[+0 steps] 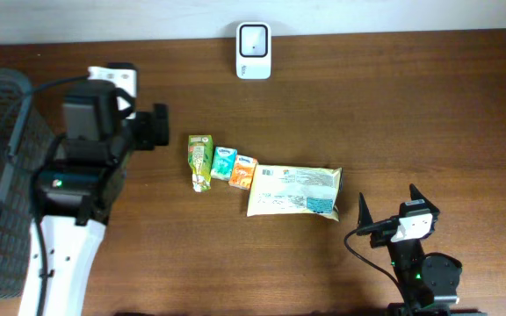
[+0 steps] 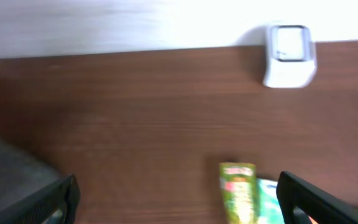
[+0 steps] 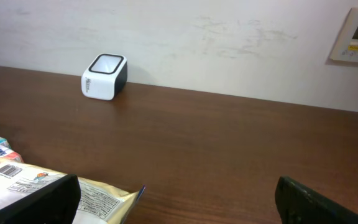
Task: Scan the item barcode
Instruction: 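Place the green tea box beside the tissue packs, retract left arm, then reach the right gripper to the wet-wipe pack and grasp its edge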
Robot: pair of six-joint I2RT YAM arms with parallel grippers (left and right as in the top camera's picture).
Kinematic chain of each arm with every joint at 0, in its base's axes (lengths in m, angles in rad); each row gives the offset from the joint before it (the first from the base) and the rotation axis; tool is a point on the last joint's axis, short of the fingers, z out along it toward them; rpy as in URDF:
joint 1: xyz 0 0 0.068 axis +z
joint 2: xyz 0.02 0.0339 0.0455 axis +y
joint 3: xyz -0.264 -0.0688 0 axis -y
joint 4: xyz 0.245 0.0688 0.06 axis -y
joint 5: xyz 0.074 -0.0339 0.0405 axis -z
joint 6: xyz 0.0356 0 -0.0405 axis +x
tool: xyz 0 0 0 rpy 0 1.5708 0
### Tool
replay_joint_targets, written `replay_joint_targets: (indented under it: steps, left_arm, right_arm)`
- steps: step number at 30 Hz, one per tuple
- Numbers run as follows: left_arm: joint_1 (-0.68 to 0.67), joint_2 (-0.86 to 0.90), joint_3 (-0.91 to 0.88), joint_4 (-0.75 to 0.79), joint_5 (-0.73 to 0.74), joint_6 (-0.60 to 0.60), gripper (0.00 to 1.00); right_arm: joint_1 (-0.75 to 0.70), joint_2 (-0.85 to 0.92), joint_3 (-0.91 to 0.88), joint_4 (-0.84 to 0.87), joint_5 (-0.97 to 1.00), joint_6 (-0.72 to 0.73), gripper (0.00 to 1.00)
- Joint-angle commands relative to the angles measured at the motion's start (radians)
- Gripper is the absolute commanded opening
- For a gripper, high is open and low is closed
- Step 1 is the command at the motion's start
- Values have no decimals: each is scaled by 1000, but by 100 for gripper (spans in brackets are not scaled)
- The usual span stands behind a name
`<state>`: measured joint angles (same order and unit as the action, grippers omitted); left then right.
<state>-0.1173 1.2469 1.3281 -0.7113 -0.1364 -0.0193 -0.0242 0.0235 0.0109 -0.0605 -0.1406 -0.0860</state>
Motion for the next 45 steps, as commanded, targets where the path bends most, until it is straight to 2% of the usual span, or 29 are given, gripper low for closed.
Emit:
replay_joint_targets:
  steps: [1,3,9,12,14,16,18,20,23,26,27,28,29,33,35,38,40,42,44,45]
  left_arm:
    - [147,-29,16,0,-96,8,99]
    - [185,-27,16,-1,-96,8,99]
    - [188,-27,16,-2,-89,8,99]
    - [188,-27,16,-10,-89,8,99]
    - [188,-27,16,-10,-89,8,99]
    - [188,-27,16,-10,-89,8,99]
    - [188,-27,16,-10,-89,8,99]
    - [188,-27,16,-10,-89,8,99]
    - [188,-27,16,-10,-89,8,99]
    - [188,-27,16,-9,-89,8,99]
    - [188,-27,16,-10,-89,8,99]
    - [188,-27,16,-10,-89,8,99]
    - [188,-27,16,-10,-89,8,99]
    - [188,-27,16,-10,-89,8,99]
    - [188,-27,16,-10,-89,8,99]
    - [188,-27,16,-10,-89,8,99]
    - [188,-27,16,-10,-89,8,99]
    - [188,-27,16,-11,-89,8,99]
    - [188,-27,16,-27,-89,8,99]
    - [188,-27,16,-38,-89,8,99]
  right_arm:
    - [5,-4,-5,-4,-6,1,99]
    - [5,-4,-5,-4,-6,1,99]
    - [5,-4,-5,0,-8,-9,99]
    - [4,-4,12,7,-187,49,99]
    - [4,9,97,-32,-233,73,99]
    - [4,105,279,-158,-245,72,99]
    - [4,289,518,-340,-245,57,99]
    - [4,553,813,-632,-245,57,99]
    - [5,889,1105,-944,-308,58,99]
    - [4,1134,1138,-993,-359,58,98]
    - [-5,1237,1138,-1011,-360,63,84]
    - [-14,1286,1138,-1018,-365,61,83]
    - [-43,1412,1137,-1025,-385,49,83]
    - [-104,1687,1078,-960,-603,-141,86]
    - [-97,1757,1000,-798,-730,-149,90]
    - [-53,1769,938,-677,-738,-141,90]
    - [-34,1769,882,-560,-701,-31,90]
    - [-12,1769,804,-362,-697,126,91]
    - [17,1769,776,-289,-697,156,89]
    - [18,1769,776,-283,-697,155,85]
